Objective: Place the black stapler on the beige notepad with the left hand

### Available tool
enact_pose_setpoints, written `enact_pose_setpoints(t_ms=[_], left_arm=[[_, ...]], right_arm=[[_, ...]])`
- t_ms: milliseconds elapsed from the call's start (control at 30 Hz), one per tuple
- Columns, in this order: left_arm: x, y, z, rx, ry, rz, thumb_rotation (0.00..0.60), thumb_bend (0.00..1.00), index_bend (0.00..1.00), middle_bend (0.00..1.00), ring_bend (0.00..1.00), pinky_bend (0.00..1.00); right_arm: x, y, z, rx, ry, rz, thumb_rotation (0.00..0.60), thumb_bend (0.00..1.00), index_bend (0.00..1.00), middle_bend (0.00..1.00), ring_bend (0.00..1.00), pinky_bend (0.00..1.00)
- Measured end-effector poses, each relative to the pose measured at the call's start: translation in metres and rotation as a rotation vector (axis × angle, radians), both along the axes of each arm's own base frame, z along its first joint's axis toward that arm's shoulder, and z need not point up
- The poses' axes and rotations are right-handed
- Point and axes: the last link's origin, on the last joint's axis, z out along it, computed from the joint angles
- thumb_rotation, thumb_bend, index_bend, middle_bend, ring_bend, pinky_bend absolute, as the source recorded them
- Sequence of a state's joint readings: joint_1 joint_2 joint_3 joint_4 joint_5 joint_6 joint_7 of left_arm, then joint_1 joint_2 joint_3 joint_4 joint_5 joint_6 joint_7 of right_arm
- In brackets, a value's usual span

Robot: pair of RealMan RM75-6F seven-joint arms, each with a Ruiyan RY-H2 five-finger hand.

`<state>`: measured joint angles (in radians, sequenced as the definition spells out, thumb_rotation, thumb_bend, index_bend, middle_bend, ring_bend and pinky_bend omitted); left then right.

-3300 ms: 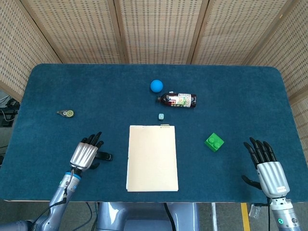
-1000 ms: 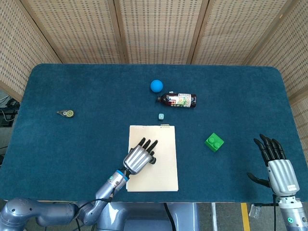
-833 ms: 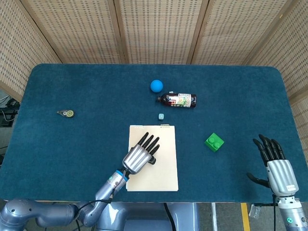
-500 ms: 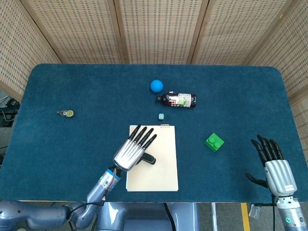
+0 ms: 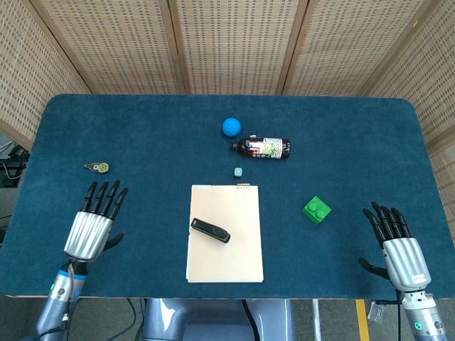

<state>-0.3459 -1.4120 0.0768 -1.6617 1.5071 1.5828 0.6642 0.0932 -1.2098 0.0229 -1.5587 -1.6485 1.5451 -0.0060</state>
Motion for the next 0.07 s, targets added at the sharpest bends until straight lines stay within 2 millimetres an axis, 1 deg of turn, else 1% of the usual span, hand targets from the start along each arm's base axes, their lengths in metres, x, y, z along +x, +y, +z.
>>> enact_pose_setpoints(t_ms=[67], left_arm=[[-0.0154,-0.0130,0.0094,-0.003,0.005,0.058,0.600,0.02,0.00,0.00,0.00,0.00]], right_arm=[[0.0015,0.0004,-0.0020,0.001,0.012,0.005,0.600,0.13,0.00,0.00,0.00,0.00]])
